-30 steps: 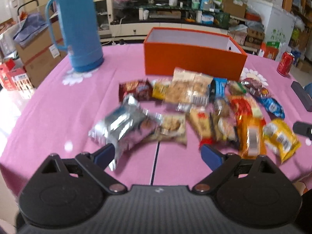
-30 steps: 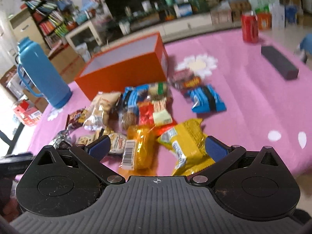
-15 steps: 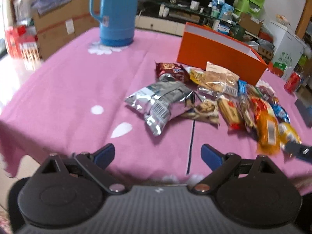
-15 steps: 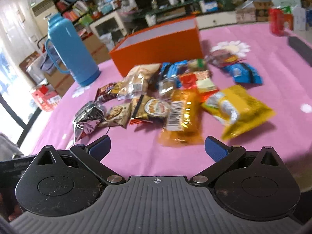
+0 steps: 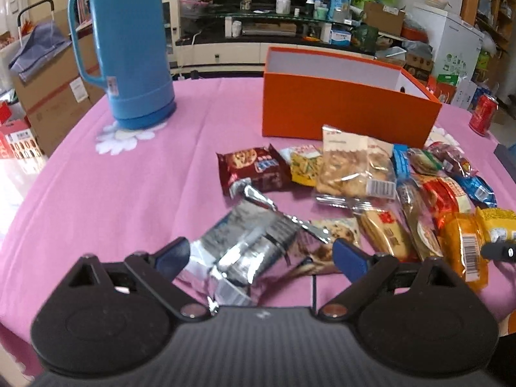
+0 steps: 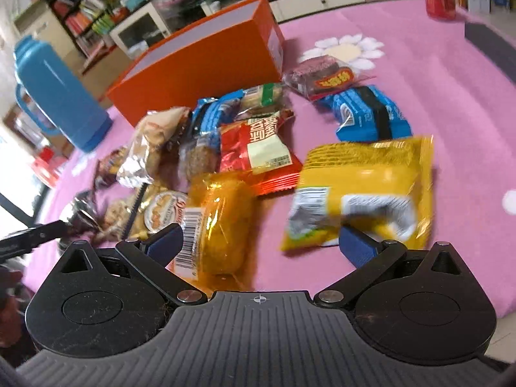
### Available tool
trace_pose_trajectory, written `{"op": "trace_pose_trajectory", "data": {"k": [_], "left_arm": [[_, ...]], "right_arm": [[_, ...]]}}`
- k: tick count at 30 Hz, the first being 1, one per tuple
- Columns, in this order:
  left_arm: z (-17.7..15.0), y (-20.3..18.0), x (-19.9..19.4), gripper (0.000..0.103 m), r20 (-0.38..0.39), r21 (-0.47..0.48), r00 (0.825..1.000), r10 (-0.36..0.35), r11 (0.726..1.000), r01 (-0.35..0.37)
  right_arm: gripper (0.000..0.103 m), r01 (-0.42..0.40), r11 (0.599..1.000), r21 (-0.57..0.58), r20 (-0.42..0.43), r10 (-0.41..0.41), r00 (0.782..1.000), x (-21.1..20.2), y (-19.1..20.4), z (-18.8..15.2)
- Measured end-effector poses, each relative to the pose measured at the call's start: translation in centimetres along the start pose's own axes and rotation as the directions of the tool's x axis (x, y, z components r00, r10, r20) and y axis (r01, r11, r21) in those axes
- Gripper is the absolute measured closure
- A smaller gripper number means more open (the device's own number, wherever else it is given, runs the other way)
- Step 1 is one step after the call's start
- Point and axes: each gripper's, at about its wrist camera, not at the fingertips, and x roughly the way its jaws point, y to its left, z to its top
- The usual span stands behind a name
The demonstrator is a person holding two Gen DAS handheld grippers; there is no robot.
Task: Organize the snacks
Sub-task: 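Lower the left tool onto the silver bag while the right tool approaches the orange pastry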
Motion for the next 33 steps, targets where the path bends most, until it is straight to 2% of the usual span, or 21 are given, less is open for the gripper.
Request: {"op": "trace_pose_trajectory", "data": {"k": [3, 6, 9, 11, 13, 15, 17, 19, 20, 23, 27, 29, 31, 33], "left_arm": [[0.9, 0.7, -0.2, 0.009, -0.023, 0.068, 0.999, -0.041, 0.997, 0.043], [2.3, 1.0, -0.4, 0.009, -0.037, 0.176, 0.997, -0.061, 0.982, 0.067], [2.8, 1.6, 0.0, 0.009, -0.050, 0.299, 0.991, -0.125, 0.945, 0.134], [2.5, 2.0, 0.9, 0.009, -0.069, 0.386, 0.990, -0.125, 0.912, 0.142], [2.3, 2.8, 2.1, 0.009, -0.087, 0.423, 0.990, -0.114, 0.895, 0.140], [2.5, 3.8, 3.1, 0.009, -0.116, 0.412, 0.982, -0.150, 0.892, 0.185], [2.6, 4.3, 4.1, 0.009, -0.162, 0.380, 0.964, -0.213, 0.888, 0.260], [2.4, 4.3, 5.0, 0.009, -0.189, 0.376, 0.953, -0.235, 0.880, 0.291], [2.2, 4.2, 5.3, 0.009, -0.195, 0.382, 0.953, -0.234, 0.877, 0.293], [1.5, 3.8, 5.7, 0.009, -0.195, 0.402, 0.950, -0.242, 0.864, 0.302], [1.1, 3.6, 6.7, 0.011, -0.197, 0.393, 0.952, -0.233, 0.871, 0.294], [1.1, 3.7, 7.4, 0.020, -0.214, 0.372, 0.949, -0.231, 0.879, 0.298], [1.1, 4.0, 7.6, 0.038, -0.230, 0.319, 0.940, -0.251, 0.893, 0.316], [0.9, 4.0, 7.2, 0.043, -0.228, 0.298, 0.946, -0.232, 0.908, 0.295]], "right_arm": [[0.010, -0.025, 0.999, -0.024, -0.013, 0.024, 1.000, 0.3, 1.2, -1.1], [0.010, 0.005, 0.990, -0.138, 0.005, -0.004, 1.000, 0.6, 4.0, -2.1], [0.010, 0.077, 0.979, -0.189, 0.023, -0.074, 0.997, 1.6, 5.2, -2.0], [0.009, 0.070, 0.984, -0.163, 0.003, -0.071, 0.997, 2.2, 5.0, -2.1], [0.009, 0.088, 0.981, -0.175, 0.024, -0.085, 0.996, 2.4, 5.0, -2.5], [0.009, 0.093, 0.981, -0.170, 0.053, -0.086, 0.995, 2.3, 4.9, -2.9], [0.009, 0.084, 0.986, -0.146, 0.089, -0.072, 0.993, 1.8, 4.2, -3.5], [0.009, 0.113, 0.983, -0.142, 0.077, -0.103, 0.992, 1.9, 4.5, -3.3], [0.010, 0.132, 0.983, -0.125, 0.058, -0.126, 0.990, 2.0, 4.8, -2.9], [0.011, 0.096, 0.988, -0.120, 0.051, -0.091, 0.995, 1.8, 5.6, -2.3], [0.018, 0.104, 0.980, -0.168, 0.028, -0.101, 0.995, 3.1, 6.7, -2.3], [0.025, 0.107, 0.978, -0.179, 0.040, -0.102, 0.994, 3.3, 6.9, -2.0], [0.028, 0.101, 0.976, -0.195, 0.033, -0.096, 0.995, 3.7, 7.0, -1.7], [0.044, 0.109, 0.967, -0.229, 0.036, -0.104, 0.994, 3.7, 7.3, -1.8]]}}
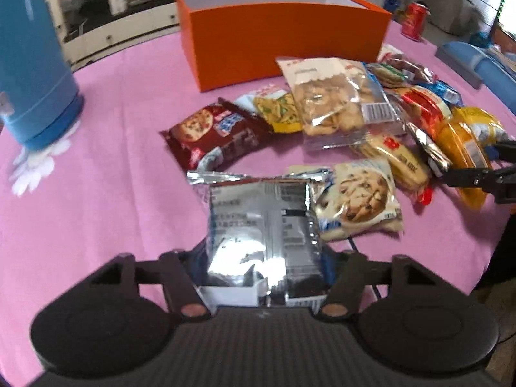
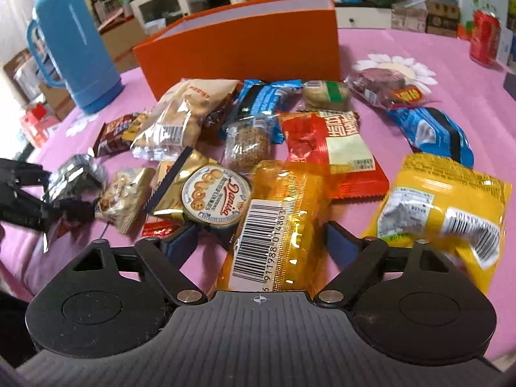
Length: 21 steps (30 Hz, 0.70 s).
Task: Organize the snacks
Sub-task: 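Lower the left tool onto the silver bag while the right tool approaches the orange pastry, then grasp the silver bag with left tool while right tool grasps the orange pastry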
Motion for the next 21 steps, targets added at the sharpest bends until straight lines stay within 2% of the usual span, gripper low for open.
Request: {"op": "trace_pose_trajectory", "data": {"k": [1, 4, 10, 13, 17, 19, 21], "left_arm": [[-0.3, -0.2, -0.3, 0.043, 0.002, -0.003, 1.000, 0.012, 1.000, -0.012], [-1.4, -0.9, -1.5, 0.044, 0.013, -0.025, 0.999, 0.035, 0.999, -0.034], [-2.2, -1.2, -4.8, 0.044, 0.070, -0.139, 0.995, 0.066, 0.989, -0.056], [-0.6, -1.6, -6.3, 0.044, 0.126, -0.160, 0.990, 0.060, 0.986, -0.039], [3.8, -1.5, -6.5, 0.044, 0.195, -0.207, 0.981, 0.026, 0.978, 0.015], [6.7, -1.5, -6.1, 0.044, 0.241, -0.223, 0.970, 0.037, 0.975, 0.018], [10.2, -0.8, -4.8, 0.044, 0.283, -0.274, 0.959, 0.025, 0.960, 0.056]], "right_arm": [[0.061, 0.003, 1.000, -0.020, 0.006, -0.003, 1.000, -0.2, 0.1, -0.2], [0.080, -0.012, 1.000, -0.015, 0.007, 0.012, 1.000, -1.3, -0.4, -1.1], [0.082, -0.036, 0.996, 0.083, 0.034, 0.033, 0.999, -4.0, -2.9, -2.3], [0.082, -0.109, 0.985, 0.137, 0.082, 0.098, 0.992, -5.8, -3.5, -1.7], [0.082, -0.181, 0.977, 0.111, 0.160, 0.162, 0.974, -6.5, -3.1, 1.9], [0.082, -0.214, 0.973, 0.087, 0.201, 0.193, 0.960, -6.1, -3.0, 4.9], [0.082, -0.208, 0.976, 0.056, 0.240, 0.189, 0.952, -5.1, -3.1, 8.8]]}}
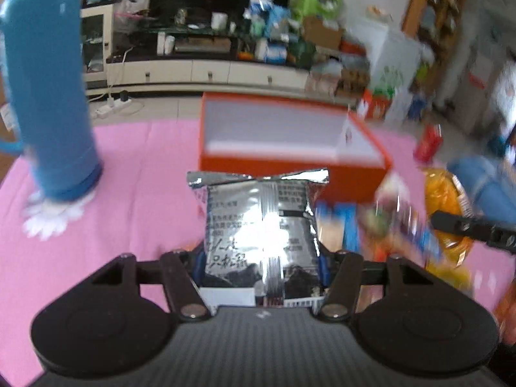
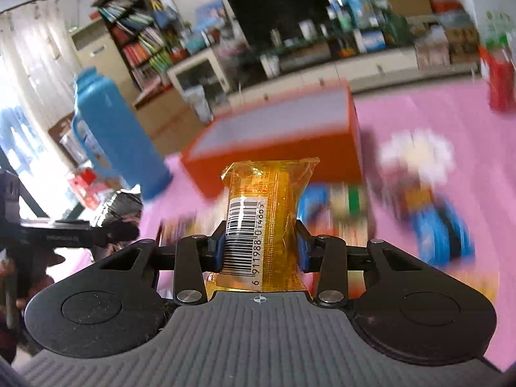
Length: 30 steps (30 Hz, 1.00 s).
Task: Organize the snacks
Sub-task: 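Grasp the silver bag with left tool while right tool grasps the orange pastry, then lower both snacks into the orange box and open both tools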
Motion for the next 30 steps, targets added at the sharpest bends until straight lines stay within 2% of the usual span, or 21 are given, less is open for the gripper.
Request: {"op": "trace_pose_trajectory", "data": {"k": [4, 7, 11, 14, 15, 16, 19, 22, 24, 25, 28, 30], "left_arm": [[5.1, 0.1, 5.5, 0.044, 0.075, -0.079, 0.997, -0.005, 0.997, 0.011], [8.2, 0.1, 10.5, 0.044, 0.082, -0.106, 0.996, 0.030, 0.994, -0.021], [10.8, 0.3, 15.9, 0.044, 0.012, -0.087, 0.998, 0.056, 0.995, -0.055], [11.0, 0.8, 18.0, 0.042, -0.041, -0.061, 0.995, 0.091, 0.994, -0.094], [11.2, 0.8, 18.2, 0.037, -0.035, -0.033, 0.993, 0.112, 0.993, -0.113], [11.3, 0.8, 18.1, 0.031, -0.035, -0.012, 0.992, 0.125, 0.992, -0.125], [11.1, 1.1, 16.9, 0.027, 0.000, -0.022, 0.996, 0.092, 0.996, -0.092], [10.7, 1.8, 16.6, 0.025, -0.004, -0.059, 0.997, 0.079, 0.995, -0.079], [10.3, 1.8, 16.4, 0.025, 0.010, -0.050, 0.997, 0.075, 0.996, -0.074], [10.0, 1.5, 16.4, 0.023, 0.011, -0.026, 0.996, 0.084, 0.996, -0.084], [9.3, 0.0, 16.8, 0.018, -0.020, 0.066, 0.995, 0.097, 0.993, -0.096], [8.5, -0.8, 17.0, 0.018, -0.051, 0.100, 0.995, 0.082, 0.992, -0.076]], "right_arm": [[0.082, 0.031, 0.999, -0.040, 0.050, -0.029, 0.998, 5.3, -0.7, 6.8], [0.082, 0.060, 0.997, -0.043, 0.049, -0.058, 0.997, 11.1, -1.3, 10.7], [0.082, 0.091, 0.994, -0.063, -0.044, -0.093, 0.995, 19.0, -1.9, 13.6], [0.082, 0.099, 0.990, -0.106, -0.141, -0.113, 0.984, 22.7, -1.9, 13.5], [0.082, 0.109, 0.987, -0.122, -0.161, -0.128, 0.979, 23.5, -1.9, 13.4], [0.081, 0.123, 0.984, -0.131, -0.168, -0.145, 0.975, 24.1, -1.9, 13.3], [0.076, 0.131, 0.985, -0.115, -0.154, -0.148, 0.977, 24.3, -2.1, 13.4], [0.065, 0.113, 0.991, -0.068, -0.104, -0.119, 0.987, 22.8, -2.2, 13.3], [0.065, 0.114, 0.991, -0.068, -0.077, -0.119, 0.990, 21.6, -1.9, 12.7], [0.061, 0.118, 0.990, -0.083, -0.066, -0.123, 0.990, 20.9, -1.8, 12.4], [0.035, 0.139, 0.983, -0.119, -0.039, -0.144, 0.989, 18.9, -1.4, 11.1], [0.032, 0.139, 0.981, -0.133, -0.041, -0.146, 0.989, 17.9, -1.2, 10.2]]}}
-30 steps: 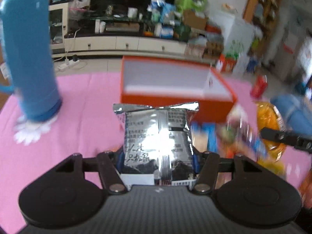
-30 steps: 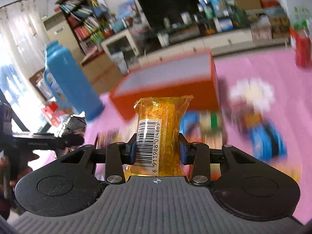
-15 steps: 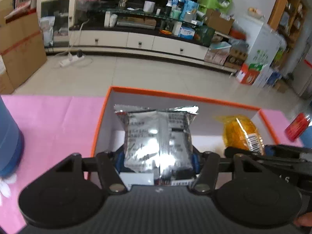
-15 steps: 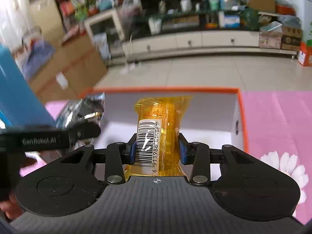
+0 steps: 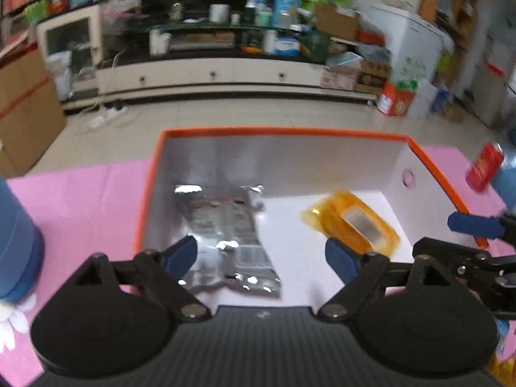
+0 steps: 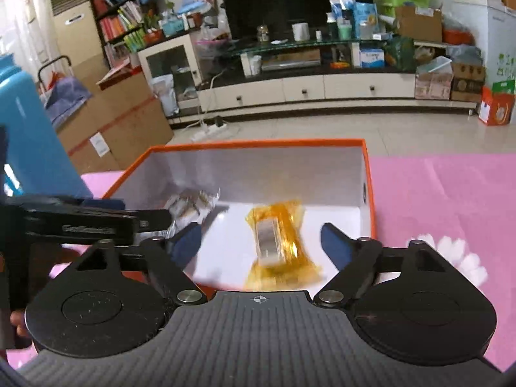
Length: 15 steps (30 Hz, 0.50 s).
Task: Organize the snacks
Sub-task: 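Lower both snacks into the orange box and open both tools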
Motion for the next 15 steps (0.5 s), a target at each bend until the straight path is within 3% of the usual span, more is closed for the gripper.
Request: {"op": "trace_pose_trajectory", "data": {"k": [10, 15], "left_arm": [[-1.7, -1.1, -1.6, 0.017, 0.005, -0.075, 1.000, -0.006, 0.997, 0.007], [-1.8, -0.8, -4.4, 0.018, 0.039, -0.158, 0.999, -0.033, 0.987, 0.039]], "right_arm": [[0.024, 0.026, 0.999, -0.033, 0.053, -0.024, 0.998, -6.0, -0.5, -3.0], [0.024, -0.031, 0.999, 0.020, 0.055, 0.030, 0.998, -9.8, -0.5, -5.4]]}}
